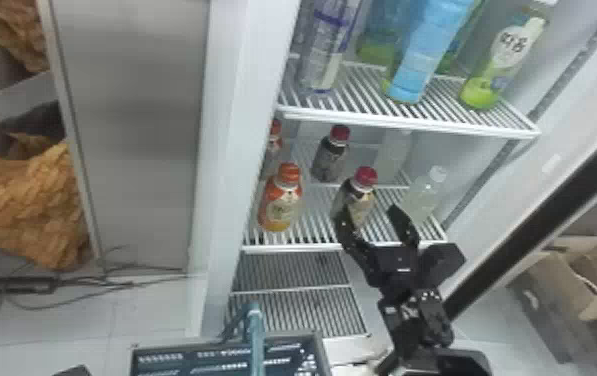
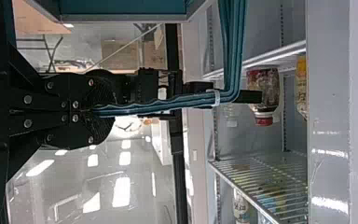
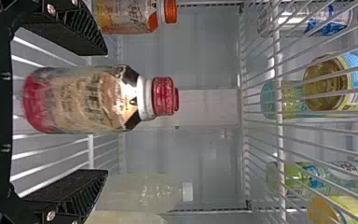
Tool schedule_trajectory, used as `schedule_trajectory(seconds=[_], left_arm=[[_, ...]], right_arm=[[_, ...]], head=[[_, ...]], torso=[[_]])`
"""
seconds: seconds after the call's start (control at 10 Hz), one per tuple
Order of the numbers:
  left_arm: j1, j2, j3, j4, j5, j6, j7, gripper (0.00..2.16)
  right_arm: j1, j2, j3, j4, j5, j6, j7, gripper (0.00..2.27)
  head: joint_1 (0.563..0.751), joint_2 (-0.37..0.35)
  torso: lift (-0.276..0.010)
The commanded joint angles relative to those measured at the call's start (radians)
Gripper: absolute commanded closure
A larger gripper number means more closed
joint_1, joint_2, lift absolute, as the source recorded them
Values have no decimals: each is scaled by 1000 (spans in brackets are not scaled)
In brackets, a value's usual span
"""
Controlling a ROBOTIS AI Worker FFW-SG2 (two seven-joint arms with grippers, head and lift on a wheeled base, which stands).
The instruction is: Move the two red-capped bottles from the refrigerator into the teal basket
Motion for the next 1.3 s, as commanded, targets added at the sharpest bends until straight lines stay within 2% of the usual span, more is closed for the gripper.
schedule_trajectory(seconds=[0.0, 0.4, 0.5, 0.7, 0.9, 1.2], left_arm=[[0, -1, 0, 0, 1, -2, 0, 1153], [-3, -1, 0, 0, 5, -4, 0, 1153], [-3, 1, 0, 0, 7, -4, 0, 1153], [0, 1, 0, 0, 7, -7, 0, 1153], [2, 1, 2, 0, 7, -12, 0, 1153], [-3, 2, -4, 0, 11, -9, 0, 1153]], right_arm=[[-39, -8, 11, 34, 11, 0, 0, 107], [-144, -22, 69, 140, 15, 2, 0, 107], [-147, -22, 69, 113, 33, 81, 0, 108], [-105, -22, 63, 42, 67, 113, -28, 202], [-34, -17, 53, -47, 63, 118, -92, 726], [47, -13, 21, -157, 39, 128, -94, 736]], head=[[695, -350], [695, -350], [695, -350], [695, -350], [695, -350], [695, -350]], torso=[[-228], [-228], [-228], [-228], [-228], [-228]])
